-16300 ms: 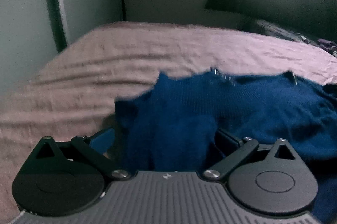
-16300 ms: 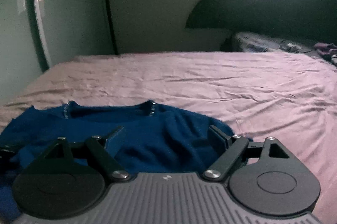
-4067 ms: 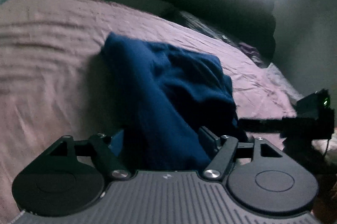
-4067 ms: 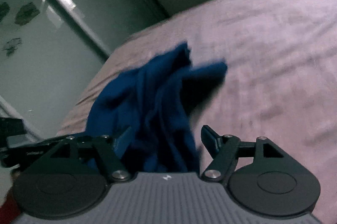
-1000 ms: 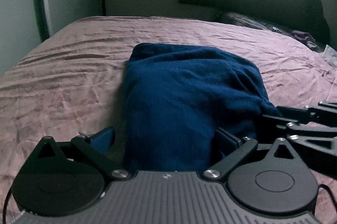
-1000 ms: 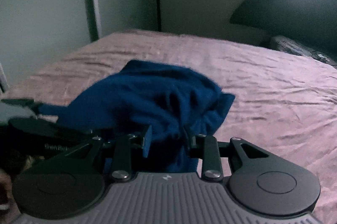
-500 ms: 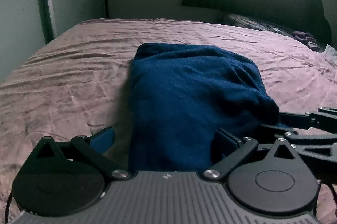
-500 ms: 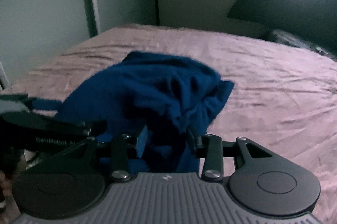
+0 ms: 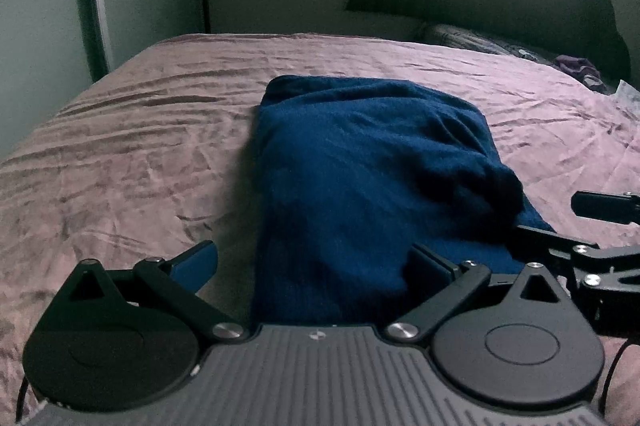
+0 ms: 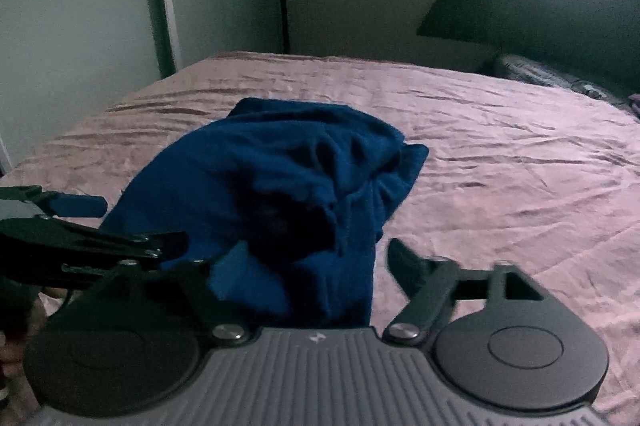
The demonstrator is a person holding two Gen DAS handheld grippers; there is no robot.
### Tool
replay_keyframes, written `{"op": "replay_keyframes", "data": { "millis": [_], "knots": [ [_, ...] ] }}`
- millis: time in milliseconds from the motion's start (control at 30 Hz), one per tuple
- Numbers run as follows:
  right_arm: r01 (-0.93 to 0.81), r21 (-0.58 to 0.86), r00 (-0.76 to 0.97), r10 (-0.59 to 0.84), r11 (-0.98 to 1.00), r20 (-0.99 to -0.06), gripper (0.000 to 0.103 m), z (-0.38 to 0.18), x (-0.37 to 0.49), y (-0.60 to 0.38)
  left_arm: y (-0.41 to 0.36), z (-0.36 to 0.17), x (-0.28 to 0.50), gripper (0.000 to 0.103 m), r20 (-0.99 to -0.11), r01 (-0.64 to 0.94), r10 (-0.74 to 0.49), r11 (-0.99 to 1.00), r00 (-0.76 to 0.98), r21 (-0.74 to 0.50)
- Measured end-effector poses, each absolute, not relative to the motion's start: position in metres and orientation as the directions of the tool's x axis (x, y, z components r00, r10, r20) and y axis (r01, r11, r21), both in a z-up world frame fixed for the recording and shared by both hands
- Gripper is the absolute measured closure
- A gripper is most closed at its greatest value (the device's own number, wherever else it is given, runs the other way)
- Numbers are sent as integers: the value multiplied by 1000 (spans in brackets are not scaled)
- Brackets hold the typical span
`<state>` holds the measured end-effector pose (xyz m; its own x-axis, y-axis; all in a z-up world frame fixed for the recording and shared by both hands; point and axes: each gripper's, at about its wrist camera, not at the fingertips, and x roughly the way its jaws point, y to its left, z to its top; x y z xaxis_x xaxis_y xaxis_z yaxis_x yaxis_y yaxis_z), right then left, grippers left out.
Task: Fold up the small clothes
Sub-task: 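Open both grippers and lift them away from the folded sweater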
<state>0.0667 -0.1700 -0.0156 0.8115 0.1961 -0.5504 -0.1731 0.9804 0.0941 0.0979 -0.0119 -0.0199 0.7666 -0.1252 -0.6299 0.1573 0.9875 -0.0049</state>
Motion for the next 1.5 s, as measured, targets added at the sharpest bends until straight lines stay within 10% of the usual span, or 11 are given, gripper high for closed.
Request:
{"op": "replay_keyframes", "data": {
  "millis": [300, 1500],
  "knots": [
    [-124, 117, 813, 169, 985, -557, 3, -15, 48, -165, -7, -19, 85, 0, -628, 138, -109, 990, 770, -2],
    [-79, 162, 788, 161, 984, -594, 0, -15, 16, -158, 12, -25, 58, 1, -664, 75, -46, 997, 746, 14]
  ]
}}
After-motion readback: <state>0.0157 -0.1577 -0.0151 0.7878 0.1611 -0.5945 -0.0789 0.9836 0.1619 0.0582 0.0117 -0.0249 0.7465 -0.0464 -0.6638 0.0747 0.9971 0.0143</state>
